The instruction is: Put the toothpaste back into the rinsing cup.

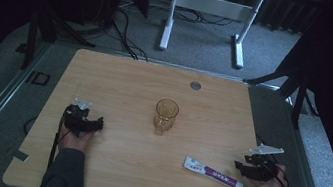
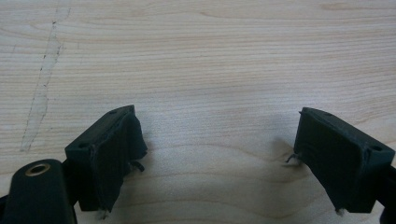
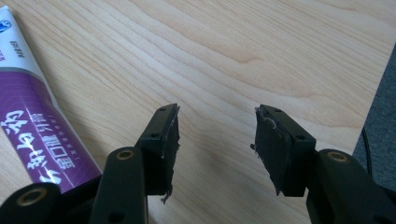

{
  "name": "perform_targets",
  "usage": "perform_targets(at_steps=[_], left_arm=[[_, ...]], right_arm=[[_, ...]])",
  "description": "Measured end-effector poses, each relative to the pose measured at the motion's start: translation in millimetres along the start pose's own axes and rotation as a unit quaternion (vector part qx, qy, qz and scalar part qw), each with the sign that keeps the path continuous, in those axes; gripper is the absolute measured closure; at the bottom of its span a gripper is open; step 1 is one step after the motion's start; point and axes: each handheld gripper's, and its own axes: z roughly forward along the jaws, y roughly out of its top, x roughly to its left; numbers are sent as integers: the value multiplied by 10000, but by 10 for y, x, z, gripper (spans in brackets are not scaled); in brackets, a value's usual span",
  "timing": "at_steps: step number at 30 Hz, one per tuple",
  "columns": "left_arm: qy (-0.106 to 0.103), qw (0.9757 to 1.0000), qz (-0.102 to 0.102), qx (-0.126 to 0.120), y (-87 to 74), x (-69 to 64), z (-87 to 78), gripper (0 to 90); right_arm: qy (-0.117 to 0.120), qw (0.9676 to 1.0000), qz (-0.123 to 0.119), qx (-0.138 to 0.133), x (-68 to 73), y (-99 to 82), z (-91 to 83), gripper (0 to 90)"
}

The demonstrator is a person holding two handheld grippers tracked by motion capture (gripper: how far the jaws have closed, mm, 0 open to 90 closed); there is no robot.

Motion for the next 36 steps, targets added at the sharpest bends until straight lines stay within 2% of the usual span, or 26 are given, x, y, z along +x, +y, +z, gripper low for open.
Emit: perform_targets(at_steps=[10,11,19,21,23,29,36], left_arm=[[39,10000,-36,53,2,-5,8,115],[126,9997,-128,139,9,-1,26,13],[114,9998,-114,147,7,-5,23,13],[96,9998,-94,150,5,-6,21,13],[88,9998,-91,150,4,-7,20,13],[79,9998,-90,143,1,-9,18,14],[74,9998,-87,145,0,-8,17,14]], right_arm=[[-76,9998,-123,99,-23,76,-37,474],[-80,9998,-167,114,-21,101,-45,470],[-88,9993,-337,165,-5,216,-87,471],[-84,9986,-478,206,3,273,-108,482],[-68,9985,-503,228,11,292,-117,485],[42,9962,-797,353,65,405,-170,531],[37,9947,-953,392,87,472,-213,533]])
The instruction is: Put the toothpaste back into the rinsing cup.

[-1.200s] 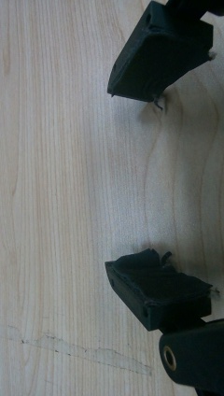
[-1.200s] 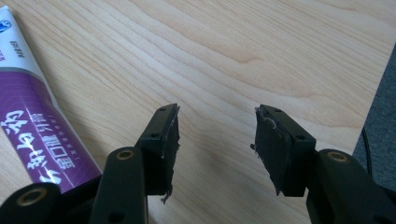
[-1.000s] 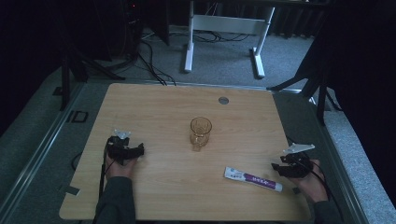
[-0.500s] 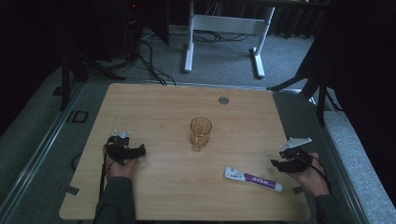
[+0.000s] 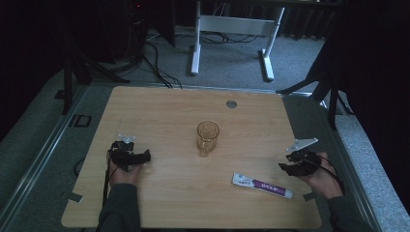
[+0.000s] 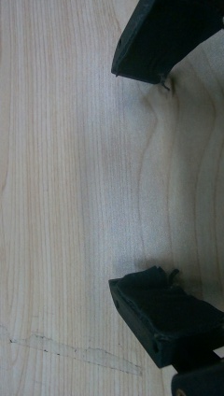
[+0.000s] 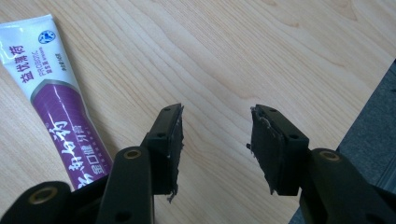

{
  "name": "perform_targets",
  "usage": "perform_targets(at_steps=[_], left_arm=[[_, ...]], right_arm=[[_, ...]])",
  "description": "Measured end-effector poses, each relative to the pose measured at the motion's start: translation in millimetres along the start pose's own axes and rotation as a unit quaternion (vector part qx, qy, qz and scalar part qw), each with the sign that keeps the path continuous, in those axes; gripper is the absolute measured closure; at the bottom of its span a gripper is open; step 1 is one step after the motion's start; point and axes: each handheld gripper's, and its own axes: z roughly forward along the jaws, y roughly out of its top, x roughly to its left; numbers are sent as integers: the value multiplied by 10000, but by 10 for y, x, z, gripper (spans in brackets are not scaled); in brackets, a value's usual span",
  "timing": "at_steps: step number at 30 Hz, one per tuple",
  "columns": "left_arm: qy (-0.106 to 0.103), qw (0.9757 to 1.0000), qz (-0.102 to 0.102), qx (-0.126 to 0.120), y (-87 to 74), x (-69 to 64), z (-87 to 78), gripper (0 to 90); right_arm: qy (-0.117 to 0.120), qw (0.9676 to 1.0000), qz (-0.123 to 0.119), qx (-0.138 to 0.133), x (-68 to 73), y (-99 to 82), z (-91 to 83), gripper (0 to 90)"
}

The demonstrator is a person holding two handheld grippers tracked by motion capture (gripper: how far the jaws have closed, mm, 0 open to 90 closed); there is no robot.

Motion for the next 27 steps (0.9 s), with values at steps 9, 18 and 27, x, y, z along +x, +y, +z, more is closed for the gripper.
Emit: perform_targets(at_steps=[9,18,27], left_arm=[[0,10000,1,0,0,0,0,14],[0,10000,0,-1,0,0,0,14],[0,10000,0,1,0,0,0,14]], right_arm=[[28,9996,-207,178,40,60,-32,539],[85,9987,-395,297,108,123,-46,547],[163,9972,-615,396,184,205,-57,574]])
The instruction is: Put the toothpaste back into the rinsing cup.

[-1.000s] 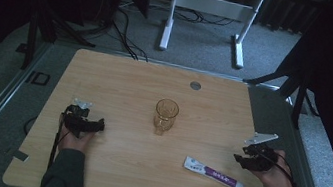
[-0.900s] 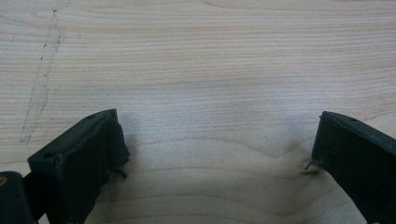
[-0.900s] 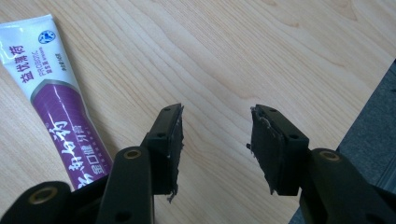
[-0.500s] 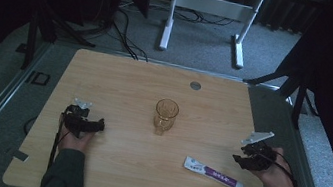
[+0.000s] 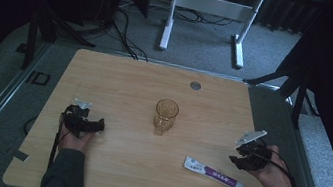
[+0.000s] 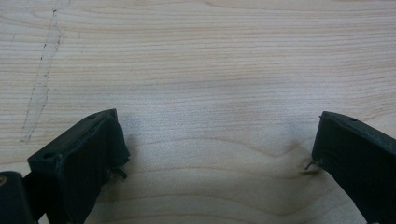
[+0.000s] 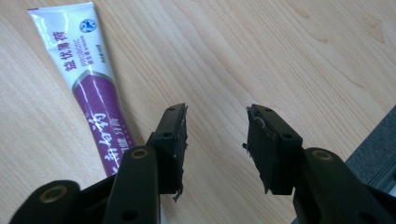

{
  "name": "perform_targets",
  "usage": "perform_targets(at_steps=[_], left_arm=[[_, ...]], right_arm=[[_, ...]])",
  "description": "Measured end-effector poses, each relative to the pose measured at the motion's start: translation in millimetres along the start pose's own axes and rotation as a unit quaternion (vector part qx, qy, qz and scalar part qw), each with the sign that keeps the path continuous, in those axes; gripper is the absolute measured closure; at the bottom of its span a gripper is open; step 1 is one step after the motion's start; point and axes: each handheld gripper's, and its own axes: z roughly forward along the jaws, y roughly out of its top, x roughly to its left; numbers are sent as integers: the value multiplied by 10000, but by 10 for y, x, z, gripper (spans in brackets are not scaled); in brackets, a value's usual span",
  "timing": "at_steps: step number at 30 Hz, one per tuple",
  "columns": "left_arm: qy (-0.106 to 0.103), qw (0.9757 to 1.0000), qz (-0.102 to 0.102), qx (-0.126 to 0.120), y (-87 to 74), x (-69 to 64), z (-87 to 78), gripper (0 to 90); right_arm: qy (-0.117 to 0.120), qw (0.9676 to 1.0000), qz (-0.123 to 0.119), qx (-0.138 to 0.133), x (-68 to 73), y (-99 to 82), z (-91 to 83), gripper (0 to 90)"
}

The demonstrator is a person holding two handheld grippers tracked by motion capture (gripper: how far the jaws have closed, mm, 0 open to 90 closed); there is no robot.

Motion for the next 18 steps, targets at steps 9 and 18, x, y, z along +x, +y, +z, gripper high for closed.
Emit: perform_targets(at_steps=[9,18], left_arm=[[0,10000,-1,-2,0,0,0,14],[2,10000,-1,-2,0,0,0,14]], right_arm=[[49,9998,-160,85,24,71,-2,580],[72,9994,-283,210,36,108,-7,581]])
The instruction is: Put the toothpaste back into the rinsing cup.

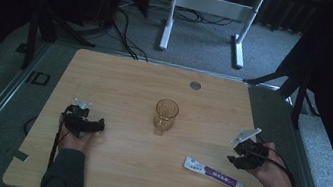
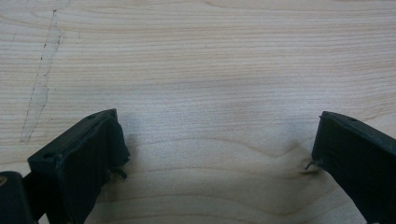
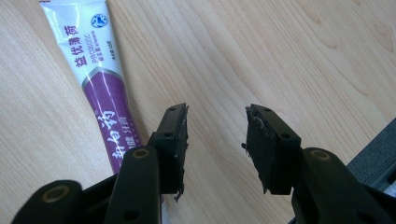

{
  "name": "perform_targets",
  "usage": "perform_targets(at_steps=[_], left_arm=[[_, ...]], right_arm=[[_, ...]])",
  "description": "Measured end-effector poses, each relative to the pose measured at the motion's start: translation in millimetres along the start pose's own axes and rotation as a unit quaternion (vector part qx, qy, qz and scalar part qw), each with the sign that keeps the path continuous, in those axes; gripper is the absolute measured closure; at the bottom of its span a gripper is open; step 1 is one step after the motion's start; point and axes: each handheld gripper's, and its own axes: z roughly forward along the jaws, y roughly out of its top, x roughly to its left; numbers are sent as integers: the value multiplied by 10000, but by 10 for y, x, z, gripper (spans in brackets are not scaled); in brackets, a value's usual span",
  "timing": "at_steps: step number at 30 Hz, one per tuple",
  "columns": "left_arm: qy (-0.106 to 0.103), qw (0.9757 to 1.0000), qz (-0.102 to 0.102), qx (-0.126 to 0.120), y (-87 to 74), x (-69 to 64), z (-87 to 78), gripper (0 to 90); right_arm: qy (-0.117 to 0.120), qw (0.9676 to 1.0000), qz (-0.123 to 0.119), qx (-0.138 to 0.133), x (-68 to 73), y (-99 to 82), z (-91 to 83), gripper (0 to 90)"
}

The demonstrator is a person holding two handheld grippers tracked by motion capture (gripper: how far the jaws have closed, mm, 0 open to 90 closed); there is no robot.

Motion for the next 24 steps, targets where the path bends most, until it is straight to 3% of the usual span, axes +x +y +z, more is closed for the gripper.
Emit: perform_targets(at_steps=[24], left_arm=[[-2,10000,1,2,0,0,0,14]], right_arm=[[239,9989,-321,256,79,95,30,609]])
